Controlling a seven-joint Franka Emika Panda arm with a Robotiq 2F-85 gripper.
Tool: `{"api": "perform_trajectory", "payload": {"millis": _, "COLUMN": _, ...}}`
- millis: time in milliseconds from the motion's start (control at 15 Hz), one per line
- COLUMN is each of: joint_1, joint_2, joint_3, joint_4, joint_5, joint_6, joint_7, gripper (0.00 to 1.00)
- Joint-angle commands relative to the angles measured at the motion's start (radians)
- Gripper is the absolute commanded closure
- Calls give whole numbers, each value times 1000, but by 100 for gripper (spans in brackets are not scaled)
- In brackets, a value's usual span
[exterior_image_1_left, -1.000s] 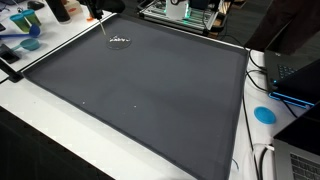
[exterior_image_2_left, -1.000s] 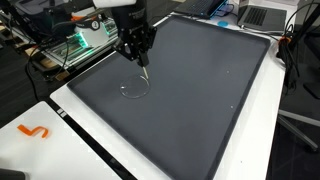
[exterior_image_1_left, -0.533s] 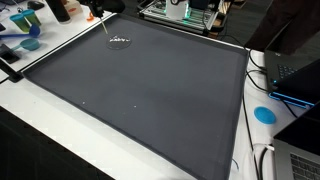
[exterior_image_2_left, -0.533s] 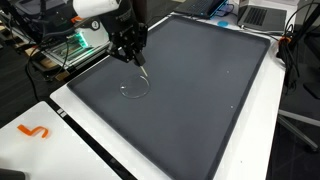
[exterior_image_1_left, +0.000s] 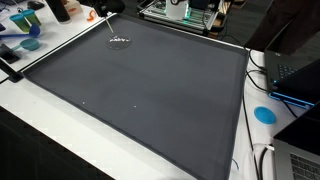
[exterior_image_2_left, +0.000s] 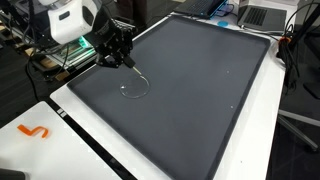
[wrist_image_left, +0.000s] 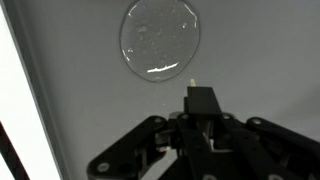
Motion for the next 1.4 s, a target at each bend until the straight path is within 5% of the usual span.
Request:
{"api": "perform_trajectory", "payload": {"millis": 0, "joint_1": -27, "joint_2": 7, "joint_3": -22, "joint_4": -9, "joint_5": 71, "joint_6": -57, "joint_7": -105, "gripper": 96}}
{"api": "perform_trajectory", "payload": {"millis": 667, "joint_1": -74, "joint_2": 53, "joint_3": -45, "joint_4": -5, "joint_5": 245, "joint_6": -110, "joint_7": -303, "gripper": 96}}
{"api": "perform_trajectory", "payload": {"millis": 1333, "joint_1": -74, "joint_2": 69, "joint_3": -43, "joint_4": -1, "joint_5": 311, "joint_6": -115, "joint_7": -351, "gripper": 96}}
